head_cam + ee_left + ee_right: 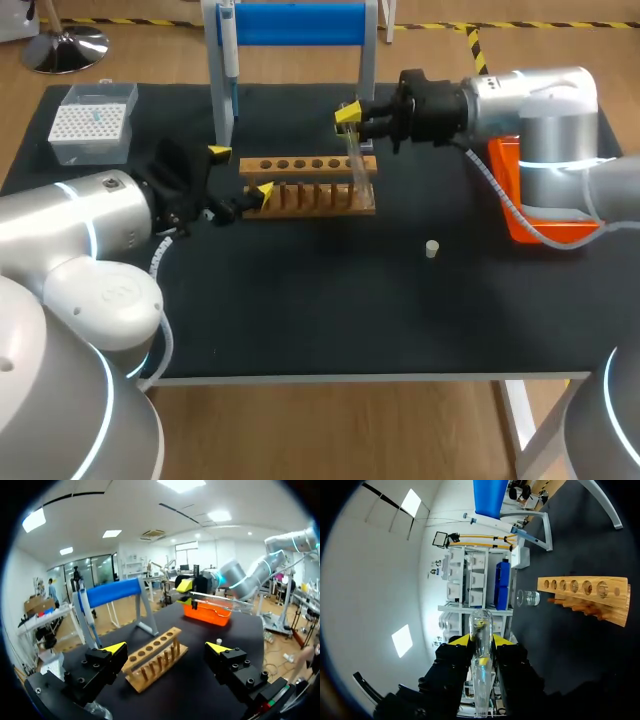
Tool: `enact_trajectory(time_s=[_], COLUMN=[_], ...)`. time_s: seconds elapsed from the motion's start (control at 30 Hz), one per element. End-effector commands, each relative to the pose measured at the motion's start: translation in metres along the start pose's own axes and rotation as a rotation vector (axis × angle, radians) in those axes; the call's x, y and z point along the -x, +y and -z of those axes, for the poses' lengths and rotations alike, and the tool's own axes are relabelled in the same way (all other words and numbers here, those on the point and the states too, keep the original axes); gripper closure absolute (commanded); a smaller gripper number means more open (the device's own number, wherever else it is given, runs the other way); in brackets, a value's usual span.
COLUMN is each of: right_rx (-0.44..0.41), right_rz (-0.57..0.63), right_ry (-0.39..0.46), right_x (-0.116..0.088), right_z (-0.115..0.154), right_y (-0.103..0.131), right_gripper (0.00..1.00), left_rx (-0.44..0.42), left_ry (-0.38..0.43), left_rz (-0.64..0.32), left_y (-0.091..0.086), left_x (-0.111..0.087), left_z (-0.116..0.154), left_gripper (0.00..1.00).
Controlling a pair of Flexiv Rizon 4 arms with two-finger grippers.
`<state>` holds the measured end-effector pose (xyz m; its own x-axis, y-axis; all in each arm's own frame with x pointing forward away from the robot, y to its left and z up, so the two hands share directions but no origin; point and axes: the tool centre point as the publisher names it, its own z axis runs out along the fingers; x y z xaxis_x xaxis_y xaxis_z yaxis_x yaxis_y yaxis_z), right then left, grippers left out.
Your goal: Invert the test tube, pick up the pipette, mount the tip to pipette, aspirate from beaker and dispense into the tube, eject the tip, return the pipette, and cap with the stopper.
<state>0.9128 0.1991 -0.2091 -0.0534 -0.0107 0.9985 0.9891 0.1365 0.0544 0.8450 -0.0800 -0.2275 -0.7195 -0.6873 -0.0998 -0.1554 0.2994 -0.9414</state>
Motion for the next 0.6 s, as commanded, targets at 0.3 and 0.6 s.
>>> enact_trajectory(time_s=[0.3,0.6], right_rx=[0.000,0.000], right_rz=[0.000,0.000], right_ry=[-0.003,-0.003], right_x=[-0.0009,-0.0009], right_z=[0.0007,0.0007], right_y=[-0.0004,-0.0004], right_gripper=[1.00,1.00], left_rx=[-0.235,-0.235], left_ry=[0.122,0.122], left_rz=[-0.668,-0.668], left_y=[0.0035,0.0035], left_x=[0.0129,0.0129], left_z=[0.0007,0.0007], left_gripper=[0.00,0.00])
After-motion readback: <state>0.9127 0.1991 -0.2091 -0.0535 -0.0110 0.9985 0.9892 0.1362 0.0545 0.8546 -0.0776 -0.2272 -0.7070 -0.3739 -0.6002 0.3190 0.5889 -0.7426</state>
